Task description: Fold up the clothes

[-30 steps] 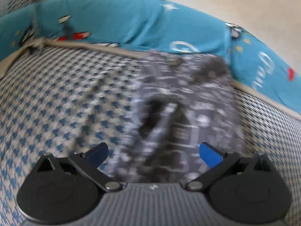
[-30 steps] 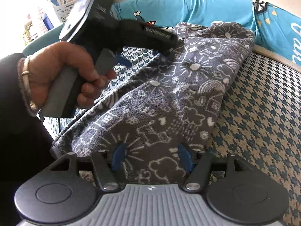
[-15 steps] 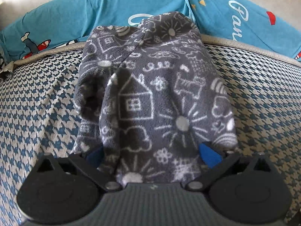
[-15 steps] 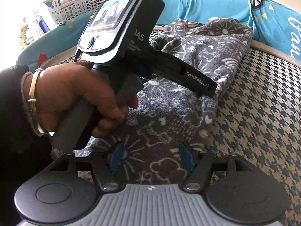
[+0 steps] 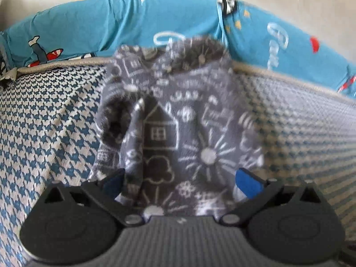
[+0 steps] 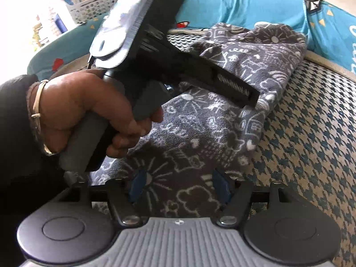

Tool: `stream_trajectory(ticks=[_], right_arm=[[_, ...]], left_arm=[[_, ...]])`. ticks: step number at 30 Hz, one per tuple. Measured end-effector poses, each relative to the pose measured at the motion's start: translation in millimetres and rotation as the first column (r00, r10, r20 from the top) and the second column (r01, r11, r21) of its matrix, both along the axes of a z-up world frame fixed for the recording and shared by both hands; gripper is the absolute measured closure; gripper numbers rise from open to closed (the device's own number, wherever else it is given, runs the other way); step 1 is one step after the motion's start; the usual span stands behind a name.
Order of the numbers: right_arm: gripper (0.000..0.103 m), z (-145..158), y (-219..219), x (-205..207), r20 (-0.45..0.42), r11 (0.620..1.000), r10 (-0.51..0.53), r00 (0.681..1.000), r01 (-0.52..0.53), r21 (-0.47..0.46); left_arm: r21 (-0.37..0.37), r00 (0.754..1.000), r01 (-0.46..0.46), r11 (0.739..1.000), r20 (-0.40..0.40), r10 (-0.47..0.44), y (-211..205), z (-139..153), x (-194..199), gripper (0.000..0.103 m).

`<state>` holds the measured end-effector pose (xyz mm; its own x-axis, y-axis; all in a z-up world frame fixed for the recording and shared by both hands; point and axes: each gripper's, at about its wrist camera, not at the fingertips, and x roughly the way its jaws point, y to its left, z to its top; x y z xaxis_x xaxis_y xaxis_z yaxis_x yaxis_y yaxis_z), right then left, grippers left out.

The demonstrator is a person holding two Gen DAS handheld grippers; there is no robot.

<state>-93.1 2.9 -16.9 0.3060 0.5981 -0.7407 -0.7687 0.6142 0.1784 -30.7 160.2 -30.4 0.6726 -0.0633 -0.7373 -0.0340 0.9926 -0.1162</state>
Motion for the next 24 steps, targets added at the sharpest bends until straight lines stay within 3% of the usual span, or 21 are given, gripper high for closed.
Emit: stream_trajectory(ticks=[5, 8, 13, 19, 24], right_arm=[[0.039, 20.5, -21.0, 3.0, 0.118, 1.0, -0.01, 0.993, 0.011, -0.006], [0.039, 24.4, -33.7, 11.9, 0.181, 0.992, -0.102, 0.978, 0.114, -0.056], [0.039, 22.4, -43.1, 29.5, 0.115, 0.974, -0.214, 0.97, 0.221, -0.056], [0.039, 22.3, -47.9, 35.5, 0.131, 0.963, -0.25, 0.959, 0.26, -0.07], [0.039, 20.3, -54.5, 44.9, 0.083, 0.945, -0.315, 0.946, 0.32, -0.068]], left_arm=[[0.003, 1.0, -0.01, 1.0, 0.002, 0.01, 3.6, 3.8, -0.7, 0.0], [0.04, 1.0, 0.007, 0.999, 0.001, -0.007, -1.9, 1.0, 0.9, 0.0], [0.077, 1.0, 0.028, 0.997, 0.01, -0.028, -13.7, -3.5, 1.8, 0.0], [0.104, 0.999, 0.038, 0.994, 0.004, -0.039, -21.6, -7.0, 4.3, 0.0], [0.171, 0.998, 0.061, 0.983, -0.028, -0.057, -29.0, -19.6, 9.5, 0.0]])
